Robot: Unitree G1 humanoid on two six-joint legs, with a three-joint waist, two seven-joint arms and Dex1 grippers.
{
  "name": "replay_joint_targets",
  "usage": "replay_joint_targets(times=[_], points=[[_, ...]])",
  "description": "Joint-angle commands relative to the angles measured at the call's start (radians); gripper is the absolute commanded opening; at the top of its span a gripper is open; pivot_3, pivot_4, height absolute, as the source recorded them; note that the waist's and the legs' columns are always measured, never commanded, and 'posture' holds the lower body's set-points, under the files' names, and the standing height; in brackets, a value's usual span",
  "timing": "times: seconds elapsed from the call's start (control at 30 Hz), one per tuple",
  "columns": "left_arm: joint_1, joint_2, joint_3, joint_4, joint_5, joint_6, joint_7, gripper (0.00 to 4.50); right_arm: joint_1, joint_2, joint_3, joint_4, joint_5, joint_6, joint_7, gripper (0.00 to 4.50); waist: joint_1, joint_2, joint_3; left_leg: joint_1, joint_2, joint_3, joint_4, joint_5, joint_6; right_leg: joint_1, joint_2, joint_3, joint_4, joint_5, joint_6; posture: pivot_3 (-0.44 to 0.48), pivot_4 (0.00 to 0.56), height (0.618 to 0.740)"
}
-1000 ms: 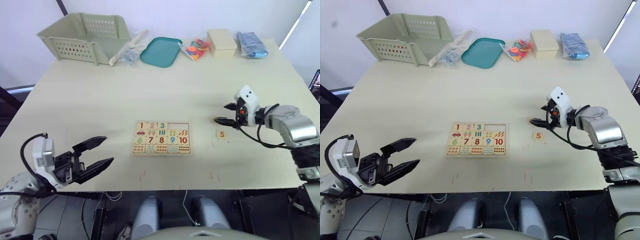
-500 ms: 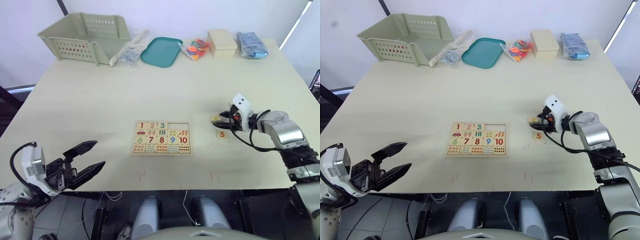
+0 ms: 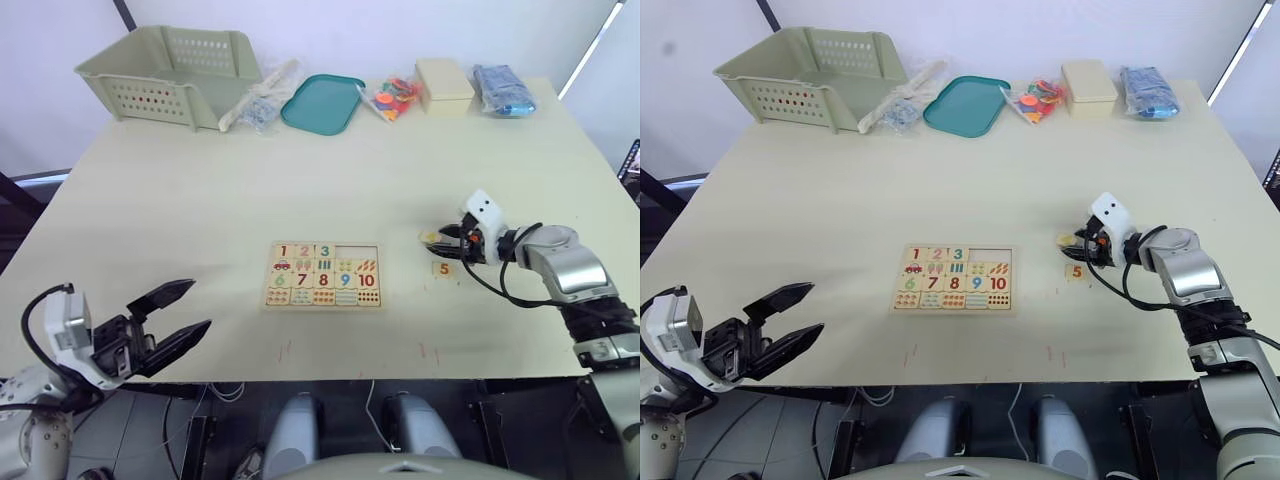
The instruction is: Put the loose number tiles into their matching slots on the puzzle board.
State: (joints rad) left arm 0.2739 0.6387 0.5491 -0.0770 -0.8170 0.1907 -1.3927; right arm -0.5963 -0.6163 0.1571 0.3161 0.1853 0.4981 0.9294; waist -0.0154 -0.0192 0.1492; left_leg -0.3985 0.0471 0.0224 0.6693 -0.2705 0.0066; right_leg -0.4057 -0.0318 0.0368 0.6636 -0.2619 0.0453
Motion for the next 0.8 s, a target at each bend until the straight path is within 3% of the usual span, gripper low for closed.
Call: replay_joint_targets(times=[0.03,0.07,0.13,0.3,0.47,0.63,0.8], points=[[-0.005,0.005,0.009,-0.010,-0.008,-0.006,-0.005,4.50,0.021,-0.005,-0.007,-0.026,-0.010,-0.013,0.010,1.88,0.000,0.000,0.000,0.000,0.000,0.000,0.000,0.000,0.000,0.000,0.000,0.000,0.000,0.000,0.000,0.000,0.150,0.740],[-0.005,0.005,0.008,-0.010,-0.007,-0.006,-0.005,4.50,0.025,-0.009,-0.005,-0.035,-0.014,-0.022,0.014,1.30,0.000,0.000,0.000,0.000,0.000,0.000,0.000,0.000,0.000,0.000,0.000,0.000,0.000,0.000,0.000,0.000,0.150,0.740],[-0.007,0.005,0.006,-0.008,-0.006,-0.007,-0.006,4.50,0.029,-0.014,-0.005,-0.054,-0.024,-0.045,0.019,0.89,0.000,0.000,0.000,0.000,0.000,0.000,0.000,0.000,0.000,0.000,0.000,0.000,0.000,0.000,0.000,0.000,0.150,0.740],[-0.008,0.003,0.001,-0.005,-0.004,-0.008,-0.007,4.50,0.005,-0.033,-0.024,-0.182,-0.015,-0.007,0.018,0.89,0.000,0.001,0.001,0.000,0.000,0.000,0.000,0.000,0.000,-0.001,0.000,0.000,0.000,0.000,0.000,0.000,0.150,0.740],[-0.014,0.004,-0.003,0.000,-0.003,-0.010,-0.008,4.50,-0.066,-0.034,-0.007,-0.390,0.042,0.184,0.034,0.89,-0.002,0.001,0.001,-0.001,0.000,-0.001,-0.001,0.000,0.000,-0.003,0.000,0.002,0.001,0.000,0.000,0.000,0.150,0.740],[-0.020,0.004,-0.005,0.004,0.001,-0.013,-0.011,4.50,-0.181,-0.067,0.141,-0.578,-0.068,0.338,-0.018,0.89,-0.001,0.002,0.001,-0.001,0.001,-0.002,-0.001,0.000,0.000,-0.003,0.000,0.002,0.001,0.000,0.000,0.000,0.150,0.740],[-0.026,0.008,-0.002,0.011,0.006,-0.013,-0.013,4.50,-0.334,0.002,0.207,-0.596,0.031,0.451,0.069,0.89,-0.002,0.002,0.001,-0.001,0.001,-0.002,-0.001,0.000,0.000,-0.004,0.000,0.002,0.001,0.000,0.000,0.000,0.150,0.740]])
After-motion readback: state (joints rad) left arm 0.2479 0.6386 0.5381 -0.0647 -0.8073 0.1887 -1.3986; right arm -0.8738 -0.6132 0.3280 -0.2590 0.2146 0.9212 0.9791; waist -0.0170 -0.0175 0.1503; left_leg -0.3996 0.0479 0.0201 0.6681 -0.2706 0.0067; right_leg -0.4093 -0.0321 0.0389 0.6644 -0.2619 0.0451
